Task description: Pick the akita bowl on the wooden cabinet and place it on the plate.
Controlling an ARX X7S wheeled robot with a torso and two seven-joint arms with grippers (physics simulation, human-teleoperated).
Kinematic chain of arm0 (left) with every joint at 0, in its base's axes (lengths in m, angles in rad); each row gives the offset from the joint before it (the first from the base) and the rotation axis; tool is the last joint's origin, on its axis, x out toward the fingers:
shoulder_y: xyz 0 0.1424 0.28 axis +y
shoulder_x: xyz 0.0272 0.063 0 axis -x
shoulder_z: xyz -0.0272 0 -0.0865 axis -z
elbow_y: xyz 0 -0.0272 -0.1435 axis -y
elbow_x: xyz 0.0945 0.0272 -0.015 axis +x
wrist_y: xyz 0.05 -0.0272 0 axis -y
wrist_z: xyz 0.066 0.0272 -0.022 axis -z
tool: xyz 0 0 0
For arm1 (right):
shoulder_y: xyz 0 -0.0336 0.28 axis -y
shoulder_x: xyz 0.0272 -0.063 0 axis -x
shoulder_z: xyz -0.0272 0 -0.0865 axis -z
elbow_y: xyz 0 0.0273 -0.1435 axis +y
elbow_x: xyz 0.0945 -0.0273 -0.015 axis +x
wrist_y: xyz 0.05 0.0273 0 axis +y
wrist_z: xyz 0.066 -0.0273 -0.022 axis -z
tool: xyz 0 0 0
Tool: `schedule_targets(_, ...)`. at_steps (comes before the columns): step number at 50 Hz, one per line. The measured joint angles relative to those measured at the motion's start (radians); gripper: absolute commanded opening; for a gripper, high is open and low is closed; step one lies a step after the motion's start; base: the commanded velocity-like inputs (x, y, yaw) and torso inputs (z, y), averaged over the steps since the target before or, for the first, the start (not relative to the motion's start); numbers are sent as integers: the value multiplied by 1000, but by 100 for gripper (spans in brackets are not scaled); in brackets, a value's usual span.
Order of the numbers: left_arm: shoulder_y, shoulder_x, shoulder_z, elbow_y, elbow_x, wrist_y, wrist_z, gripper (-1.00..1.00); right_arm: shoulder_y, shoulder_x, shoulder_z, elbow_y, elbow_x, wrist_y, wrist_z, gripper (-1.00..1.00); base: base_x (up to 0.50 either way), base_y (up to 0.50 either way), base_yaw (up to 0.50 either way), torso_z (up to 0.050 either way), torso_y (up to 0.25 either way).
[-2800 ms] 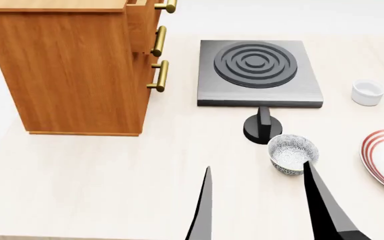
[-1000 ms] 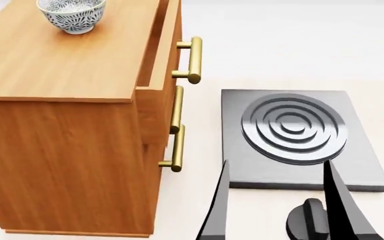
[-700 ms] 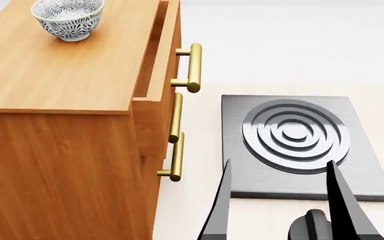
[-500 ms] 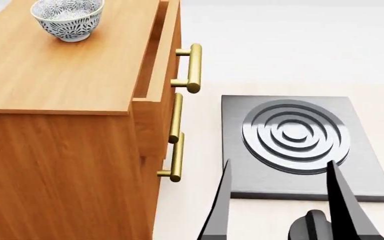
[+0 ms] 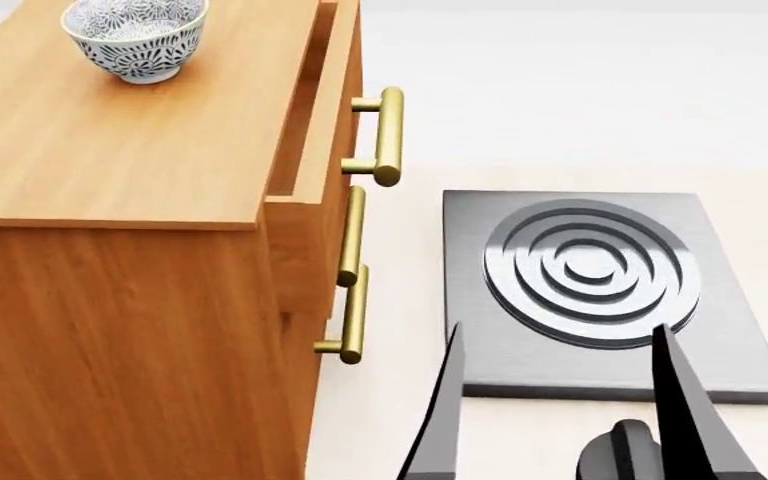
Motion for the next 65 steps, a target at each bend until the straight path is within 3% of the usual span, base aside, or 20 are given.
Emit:
schedule_targets(20,-104,39,102,-311,154,199,124,100,-13,15,16,36,21,-40,-2,100,0,0,0,0,0)
schedule_targets(44,-444,149,184,-1225,428,673,478,100,-50,32,78,95,73,-118,-5,100,0,0,0,0,0)
schedule_targets(52,-510,158,86,-1372,629,644,516,100,-56,35,88,109,83,-136,-8,100,0,0,0,0,0)
schedule_targets(58,-534,160,2,-1427,808,526,530,100,-58,36,91,118,87,-144,-10,100,0,0,0,0,0)
schedule_targets(65,-565,159,-22,-1461,959,395,553,100,-58,36,91,124,89,-149,-11,100,0,0,0,0,0)
